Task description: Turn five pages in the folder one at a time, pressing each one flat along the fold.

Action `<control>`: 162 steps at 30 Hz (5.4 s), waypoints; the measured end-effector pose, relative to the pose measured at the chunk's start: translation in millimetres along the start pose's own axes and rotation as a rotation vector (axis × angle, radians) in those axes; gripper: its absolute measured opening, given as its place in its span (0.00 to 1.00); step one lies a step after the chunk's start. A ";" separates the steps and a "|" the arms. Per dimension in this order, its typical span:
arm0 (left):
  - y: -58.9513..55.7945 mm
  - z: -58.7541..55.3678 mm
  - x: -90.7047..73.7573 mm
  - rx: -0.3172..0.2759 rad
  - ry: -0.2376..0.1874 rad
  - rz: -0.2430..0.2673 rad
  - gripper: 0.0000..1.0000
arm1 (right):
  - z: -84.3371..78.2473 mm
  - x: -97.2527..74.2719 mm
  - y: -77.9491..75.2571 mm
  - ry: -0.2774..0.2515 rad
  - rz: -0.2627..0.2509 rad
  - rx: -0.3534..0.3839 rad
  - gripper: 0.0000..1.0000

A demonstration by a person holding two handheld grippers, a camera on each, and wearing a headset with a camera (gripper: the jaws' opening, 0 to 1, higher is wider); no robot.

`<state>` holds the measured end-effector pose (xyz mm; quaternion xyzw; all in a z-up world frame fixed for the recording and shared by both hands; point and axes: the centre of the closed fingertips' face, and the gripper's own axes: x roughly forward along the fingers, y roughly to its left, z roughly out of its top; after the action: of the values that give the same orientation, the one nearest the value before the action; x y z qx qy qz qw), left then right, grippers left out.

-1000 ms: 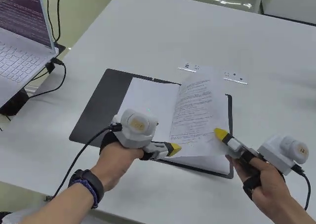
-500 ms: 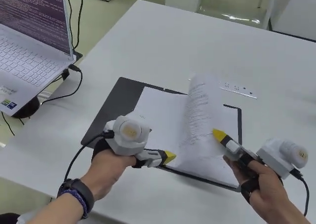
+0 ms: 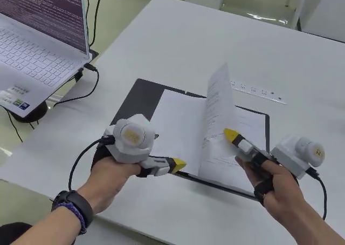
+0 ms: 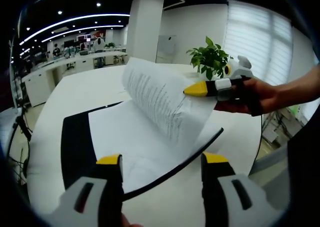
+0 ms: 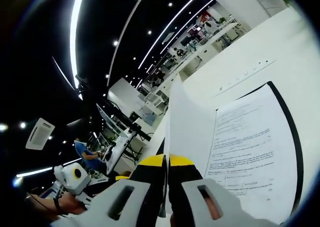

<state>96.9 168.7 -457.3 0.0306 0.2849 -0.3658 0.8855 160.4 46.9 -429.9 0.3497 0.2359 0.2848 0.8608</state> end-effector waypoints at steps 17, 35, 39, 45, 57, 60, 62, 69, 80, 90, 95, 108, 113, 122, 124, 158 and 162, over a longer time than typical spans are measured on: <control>6.9 -15.5 -20.1 -0.021 0.007 -0.001 0.65 | -23.7 38.4 19.5 0.052 0.032 0.002 0.00; 20.8 -23.3 -30.3 -0.055 0.011 0.007 0.66 | -61.8 72.6 42.0 0.134 0.059 0.026 0.00; 22.9 -24.4 -29.7 -0.060 0.013 0.007 0.66 | -69.3 78.4 46.6 0.153 0.064 0.032 0.00; 25.2 -24.9 -29.0 -0.068 0.013 0.005 0.66 | -79.8 87.0 46.1 0.182 0.070 0.037 0.00; 27.8 -26.2 -28.0 -0.081 0.013 0.007 0.68 | -105.3 107.9 31.6 0.259 0.061 0.034 0.01; 27.9 -28.8 -28.2 -0.078 0.023 0.002 0.68 | -111.0 115.0 22.9 0.281 0.055 0.035 0.01; 30.1 -29.1 -29.1 -0.085 0.020 0.003 0.68 | -114.3 116.9 21.5 0.294 0.050 0.035 0.02; 47.3 -34.7 -34.2 -0.113 0.024 0.035 0.69 | -120.8 129.0 18.0 0.296 0.043 0.064 0.03; 55.7 -34.2 -38.5 -0.119 0.022 0.056 0.70 | -144.4 143.6 16.8 0.340 0.035 0.075 0.10; 53.3 -31.4 -35.7 -0.106 0.028 0.045 0.70 | -153.1 141.1 24.0 0.375 0.046 0.057 0.32; 50.4 -30.0 -32.7 -0.100 0.035 0.028 0.69 | -147.4 135.0 32.4 0.372 0.074 0.065 0.42; 61.5 -31.5 -14.9 -0.068 0.074 0.030 0.46 | -108.6 90.7 21.2 0.259 0.021 0.015 0.43; 69.6 -34.4 -4.3 -0.043 0.099 0.035 0.32 | -91.1 74.7 14.7 0.205 -0.011 0.007 0.40; 77.0 -45.0 14.5 -0.055 0.127 0.043 0.15 | -84.8 49.5 -2.2 0.187 -0.057 -0.024 0.34; 75.9 -49.0 18.4 -0.058 0.139 0.042 0.12 | -84.3 46.7 -5.7 0.185 -0.062 -0.024 0.33; 80.5 -84.5 32.3 -0.057 0.247 0.073 0.00 | -64.3 62.2 -37.5 0.204 -0.056 -0.043 0.25; 80.2 -84.5 32.7 -0.062 0.249 0.080 0.00 | -56.9 69.6 -42.7 0.194 -0.053 -0.045 0.22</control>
<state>128.2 228.9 -557.5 0.0600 0.4025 -0.3146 0.8576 190.4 93.8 -512.4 0.2948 0.3209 0.2996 0.8487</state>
